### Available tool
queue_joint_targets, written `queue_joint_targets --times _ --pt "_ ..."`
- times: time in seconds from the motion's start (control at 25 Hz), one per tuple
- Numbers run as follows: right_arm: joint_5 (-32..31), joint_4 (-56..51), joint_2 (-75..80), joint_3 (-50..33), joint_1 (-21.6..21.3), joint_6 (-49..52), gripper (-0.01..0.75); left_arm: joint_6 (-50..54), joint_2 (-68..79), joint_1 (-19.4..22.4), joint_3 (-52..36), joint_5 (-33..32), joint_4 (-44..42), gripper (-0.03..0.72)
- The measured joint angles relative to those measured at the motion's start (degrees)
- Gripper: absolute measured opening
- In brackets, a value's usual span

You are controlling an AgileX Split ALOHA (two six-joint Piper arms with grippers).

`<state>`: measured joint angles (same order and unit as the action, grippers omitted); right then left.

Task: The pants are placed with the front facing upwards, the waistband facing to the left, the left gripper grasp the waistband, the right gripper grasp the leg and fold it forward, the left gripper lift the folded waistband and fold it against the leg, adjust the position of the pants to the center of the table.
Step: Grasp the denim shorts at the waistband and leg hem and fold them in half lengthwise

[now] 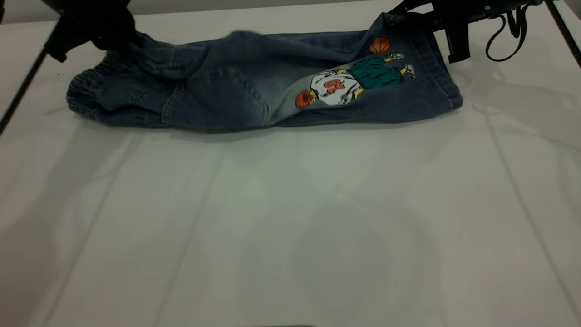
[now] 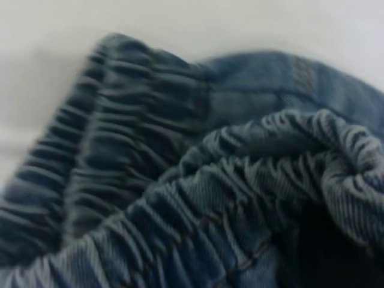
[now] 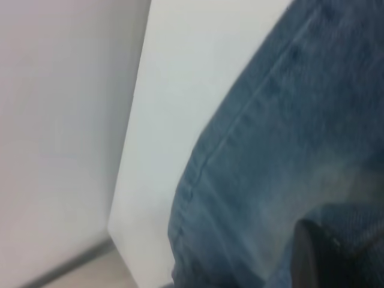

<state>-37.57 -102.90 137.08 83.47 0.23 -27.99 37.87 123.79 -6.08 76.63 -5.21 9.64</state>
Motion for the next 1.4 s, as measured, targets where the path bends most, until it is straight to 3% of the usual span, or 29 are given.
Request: queue_joint_targets --times 0.44,0.6,0.68,0.92,1.0,1.08,1.4 --pt "3.2 -0.2 3.9 4.5 0.0 2.9 0.041 0.7 2.6 2.7 1.0 3.1 0.1 0.054" --pt "3.4 -0.2 3.9 4.5 0.0 2.9 0.086 -2.1 3.3 2.8 1.0 3.8 0.1 0.09" --pt "3.3 -0.2 3.9 4.8 0.0 2.6 0.136 -4.1 3.3 2.8 1.1 4.4 0.1 0.146" --pt "-0.9 -0.2 3.9 7.6 0.0 -4.6 0.349 -9.3 2.6 2.8 1.1 3.9 0.0 0.461" --pt "-4.0 -0.1 3.9 9.0 0.0 -7.7 0.405 -12.1 1.2 2.8 1.1 2.1 -0.6 0.536" --pt "-7.0 -0.1 3.9 10.4 0.0 -10.6 0.439 -15.9 -0.9 2.8 1.6 -1.0 -1.6 0.565" --pt "-17.9 3.9 3.9 11.3 0.0 -13.7 0.459 -29.5 -7.5 4.0 3.1 -20.6 -2.8 0.546"
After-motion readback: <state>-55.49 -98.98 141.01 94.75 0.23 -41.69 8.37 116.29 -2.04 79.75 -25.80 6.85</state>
